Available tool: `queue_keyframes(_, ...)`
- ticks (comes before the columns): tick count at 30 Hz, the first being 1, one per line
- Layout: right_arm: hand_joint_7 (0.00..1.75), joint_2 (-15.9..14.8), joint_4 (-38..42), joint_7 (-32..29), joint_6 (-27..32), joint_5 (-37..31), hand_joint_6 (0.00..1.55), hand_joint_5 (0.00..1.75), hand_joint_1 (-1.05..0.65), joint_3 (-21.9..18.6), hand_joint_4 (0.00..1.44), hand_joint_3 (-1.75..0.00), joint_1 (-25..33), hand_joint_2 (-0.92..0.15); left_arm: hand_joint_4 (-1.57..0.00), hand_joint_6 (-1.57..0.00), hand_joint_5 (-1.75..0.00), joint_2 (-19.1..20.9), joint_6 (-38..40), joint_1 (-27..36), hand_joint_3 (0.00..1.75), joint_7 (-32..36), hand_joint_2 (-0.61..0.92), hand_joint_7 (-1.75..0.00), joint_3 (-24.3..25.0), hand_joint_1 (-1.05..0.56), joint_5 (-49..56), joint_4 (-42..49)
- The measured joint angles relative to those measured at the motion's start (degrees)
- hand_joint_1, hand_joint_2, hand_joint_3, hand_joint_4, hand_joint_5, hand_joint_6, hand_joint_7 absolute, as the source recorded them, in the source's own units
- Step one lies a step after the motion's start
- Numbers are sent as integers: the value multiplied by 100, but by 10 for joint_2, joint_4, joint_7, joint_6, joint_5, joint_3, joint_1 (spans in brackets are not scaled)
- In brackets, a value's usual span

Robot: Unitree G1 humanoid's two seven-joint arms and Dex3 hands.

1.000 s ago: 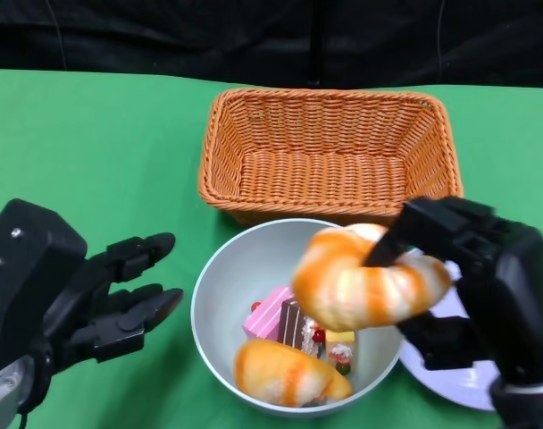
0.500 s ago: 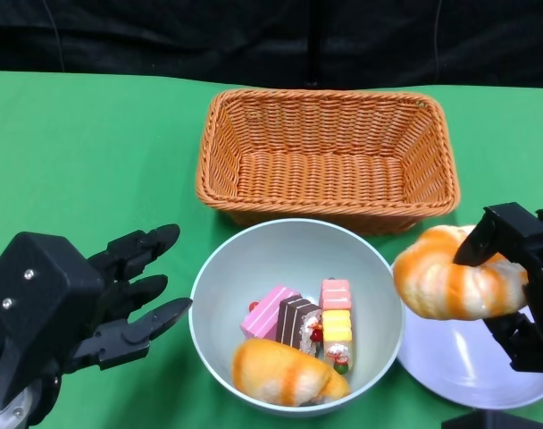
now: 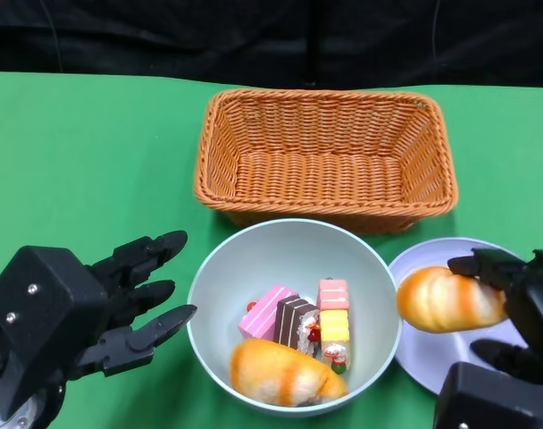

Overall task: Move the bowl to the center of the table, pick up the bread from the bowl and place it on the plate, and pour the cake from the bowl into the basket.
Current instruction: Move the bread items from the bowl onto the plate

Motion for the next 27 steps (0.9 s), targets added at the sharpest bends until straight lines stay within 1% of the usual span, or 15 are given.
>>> queue_keyframes(3,1,0,-7,55,31,-11,11,30,-76,11,0,-11,0,-92,-18,-24,-32,0,-1,1,46,0,92,-4,0,-42,5,1)
queue_keyframes(6,1,0,-22,92,49,-11,10,28,-82,18,0,-14,0,-92,-17,-24,-32,0,-2,2,45,0,92,-4,0,-42,9,3)
queue_keyframes(12,1,0,-44,129,66,-11,10,28,-83,25,0,-16,0,-92,-17,-24,-34,0,-3,2,43,0,92,-3,0,-43,10,3)
queue_keyframes(15,0,4,-58,132,74,-14,10,29,-82,29,0,-15,2,-92,-16,-24,-35,0,-3,2,43,0,92,-3,0,-43,10,3)
queue_keyframes(17,1,9,-68,132,79,-21,11,31,-78,34,1,-16,3,-92,-16,-24,-36,0,-3,2,43,0,92,-3,0,-43,10,3)
queue_keyframes(19,2,18,-70,121,83,-51,13,35,-74,42,0,-17,4,-92,-15,-24,-36,0,-3,3,42,0,92,-3,0,-42,10,3)
queue_keyframes(22,3,26,-67,117,90,-121,16,39,-74,59,0,-23,5,-92,-15,-24,-37,0,-3,3,42,-1,92,-3,0,-42,10,4)
queue_keyframes(25,4,26,-46,140,97,-198,19,41,-73,68,1,-23,-1,-92,-14,-24,-38,1,-4,3,43,-4,92,-3,1,-42,10,4)
queue_keyframes(27,4,26,-20,154,102,-227,19,42,-73,72,1,-23,-4,-92,-14,-24,-38,1,-4,3,43,-7,92,-3,1,-42,10,5)
